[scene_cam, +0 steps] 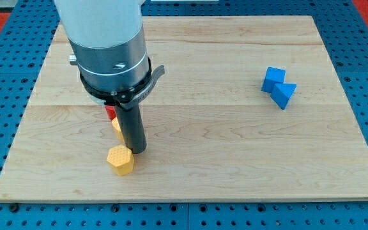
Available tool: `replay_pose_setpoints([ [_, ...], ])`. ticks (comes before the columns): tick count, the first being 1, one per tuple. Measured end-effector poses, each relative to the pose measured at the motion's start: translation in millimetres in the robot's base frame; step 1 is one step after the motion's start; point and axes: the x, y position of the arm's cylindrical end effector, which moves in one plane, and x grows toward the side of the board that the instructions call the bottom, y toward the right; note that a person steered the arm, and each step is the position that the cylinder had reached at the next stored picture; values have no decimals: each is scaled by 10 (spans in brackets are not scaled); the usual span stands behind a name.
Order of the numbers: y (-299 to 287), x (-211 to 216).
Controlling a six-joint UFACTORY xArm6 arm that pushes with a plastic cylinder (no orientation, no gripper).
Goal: Slide the red star slightly left and up
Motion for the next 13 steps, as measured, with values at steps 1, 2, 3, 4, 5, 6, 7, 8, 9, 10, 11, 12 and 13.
replay_pose_setpoints([
  [1,156,-105],
  [2,36,-274],
  [3,-151,-378],
  [4,-135,-393],
  [5,186,-736],
  [6,-52,-1207],
  [7,-370,-1184],
  [8,-328,-1126],
  [9,-295,-1414],
  [10,-409,-1691],
  [11,-763,-1896],
  [12,-1093,-1940],
  [13,-1470,-1910],
])
